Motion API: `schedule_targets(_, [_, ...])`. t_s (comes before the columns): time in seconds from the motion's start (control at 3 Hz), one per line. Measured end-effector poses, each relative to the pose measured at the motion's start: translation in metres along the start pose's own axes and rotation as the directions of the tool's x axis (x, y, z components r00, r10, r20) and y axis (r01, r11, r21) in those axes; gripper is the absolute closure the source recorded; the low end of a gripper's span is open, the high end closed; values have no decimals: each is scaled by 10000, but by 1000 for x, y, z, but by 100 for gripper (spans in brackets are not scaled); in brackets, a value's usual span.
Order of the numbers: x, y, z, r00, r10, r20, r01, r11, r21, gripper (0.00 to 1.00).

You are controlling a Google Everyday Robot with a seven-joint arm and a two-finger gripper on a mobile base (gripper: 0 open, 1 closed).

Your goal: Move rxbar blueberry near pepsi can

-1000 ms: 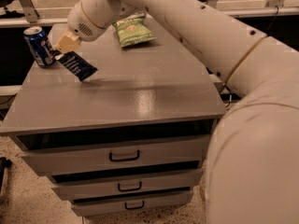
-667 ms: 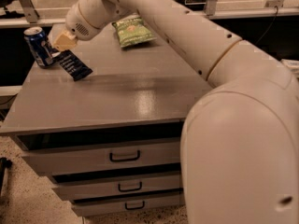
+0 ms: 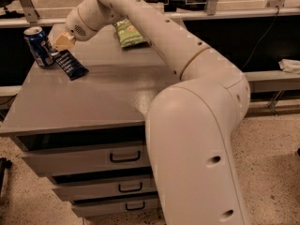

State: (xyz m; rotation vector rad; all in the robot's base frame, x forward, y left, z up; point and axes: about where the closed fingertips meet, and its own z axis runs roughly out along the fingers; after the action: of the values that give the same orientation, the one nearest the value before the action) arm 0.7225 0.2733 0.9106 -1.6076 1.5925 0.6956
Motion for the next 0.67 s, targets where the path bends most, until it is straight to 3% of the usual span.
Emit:
schedule_targets(0.33, [5,-10,17,9999,148,74,-148,9998,-99,100])
schedule_targets(0.67, [12,-19,28,9987,482,139,-481,9988,-22,75])
